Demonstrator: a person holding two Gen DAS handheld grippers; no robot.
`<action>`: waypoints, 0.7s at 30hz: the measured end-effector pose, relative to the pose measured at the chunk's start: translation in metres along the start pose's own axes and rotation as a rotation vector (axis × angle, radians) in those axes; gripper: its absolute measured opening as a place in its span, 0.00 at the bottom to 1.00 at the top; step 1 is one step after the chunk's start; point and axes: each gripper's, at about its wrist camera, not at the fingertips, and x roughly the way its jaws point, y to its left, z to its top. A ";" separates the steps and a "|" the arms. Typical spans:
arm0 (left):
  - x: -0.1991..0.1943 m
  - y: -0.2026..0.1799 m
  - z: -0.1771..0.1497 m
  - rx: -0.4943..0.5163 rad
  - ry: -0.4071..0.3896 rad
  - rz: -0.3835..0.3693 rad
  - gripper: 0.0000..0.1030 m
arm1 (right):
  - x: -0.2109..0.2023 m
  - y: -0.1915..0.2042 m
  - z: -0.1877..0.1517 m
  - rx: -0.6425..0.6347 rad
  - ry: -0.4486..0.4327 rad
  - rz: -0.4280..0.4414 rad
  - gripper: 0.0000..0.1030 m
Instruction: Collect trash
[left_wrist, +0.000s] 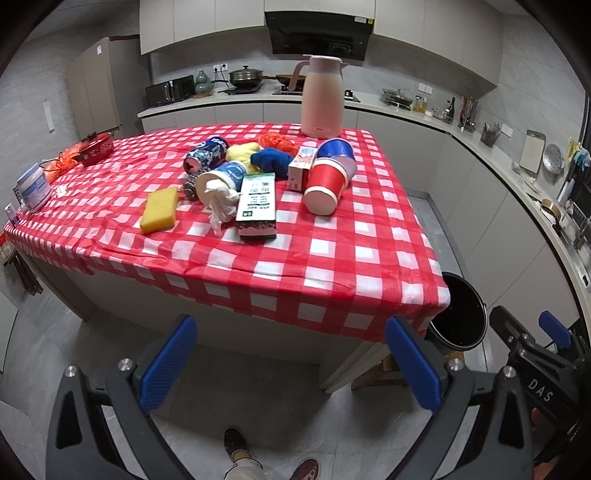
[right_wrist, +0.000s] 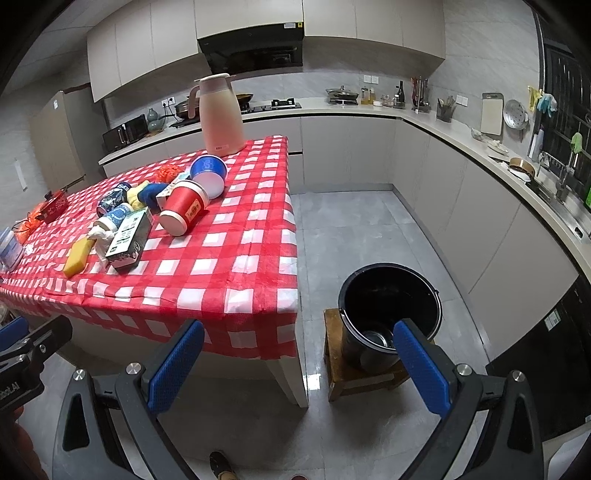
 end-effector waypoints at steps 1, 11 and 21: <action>0.000 0.001 0.000 -0.002 0.000 0.003 1.00 | 0.001 0.002 0.001 -0.004 -0.003 0.006 1.00; 0.018 0.028 0.015 -0.013 0.008 0.011 1.00 | 0.017 0.033 0.014 -0.024 -0.007 0.031 1.00; 0.069 0.088 0.062 -0.014 0.031 -0.020 1.00 | 0.059 0.097 0.045 -0.001 0.006 -0.002 1.00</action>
